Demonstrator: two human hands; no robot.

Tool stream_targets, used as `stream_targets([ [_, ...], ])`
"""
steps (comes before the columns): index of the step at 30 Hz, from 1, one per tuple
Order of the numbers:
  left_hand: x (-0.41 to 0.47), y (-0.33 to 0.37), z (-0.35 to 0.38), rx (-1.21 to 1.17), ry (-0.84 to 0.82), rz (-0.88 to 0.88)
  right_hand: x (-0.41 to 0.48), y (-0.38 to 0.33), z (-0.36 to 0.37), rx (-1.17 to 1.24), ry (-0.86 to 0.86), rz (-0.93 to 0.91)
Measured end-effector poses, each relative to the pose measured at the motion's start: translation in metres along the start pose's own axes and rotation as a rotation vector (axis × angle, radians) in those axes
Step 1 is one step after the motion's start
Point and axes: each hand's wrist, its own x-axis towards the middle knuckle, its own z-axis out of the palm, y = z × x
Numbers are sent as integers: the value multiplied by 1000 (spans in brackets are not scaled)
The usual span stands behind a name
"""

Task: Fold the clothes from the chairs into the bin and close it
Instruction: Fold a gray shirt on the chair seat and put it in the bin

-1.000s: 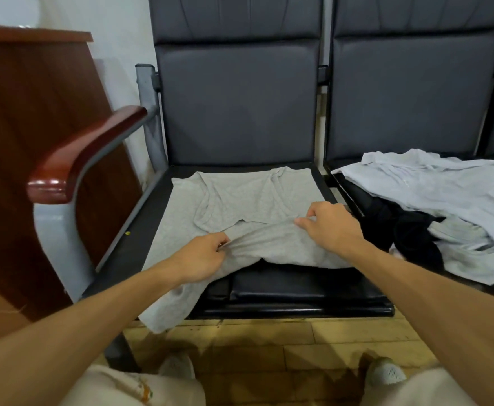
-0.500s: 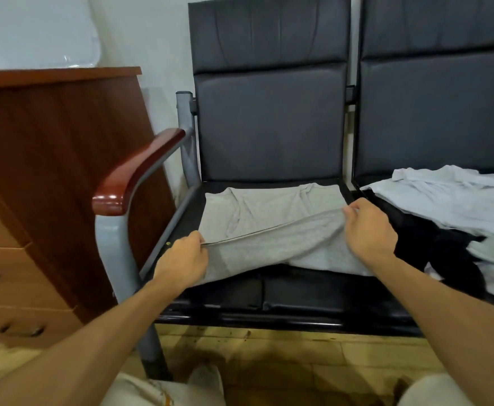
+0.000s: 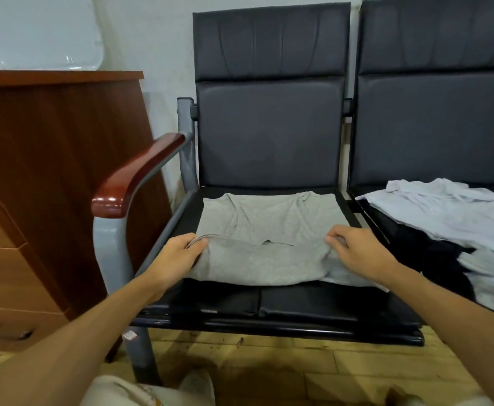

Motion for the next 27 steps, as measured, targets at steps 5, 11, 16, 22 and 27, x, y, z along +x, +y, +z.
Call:
stream_targets([
  [5, -6, -12, -15, 80, -235, -25, -18, -6, -9, -59, -307, -117],
  [11, -14, -11, -19, 143, -357, -84, -46, -14, -28, 35, -592, -141],
  [16, -13, -16, -21, 89, -311, -68, -47, -17, -43, 44, -453, -167],
  [22, 13, -5, -24, -16, 45, -21, -16, -27, -49, -129, -24, -190],
  [27, 57, 4, -21, -28, 265, -19, 29, -20, -44, -352, 201, -174],
])
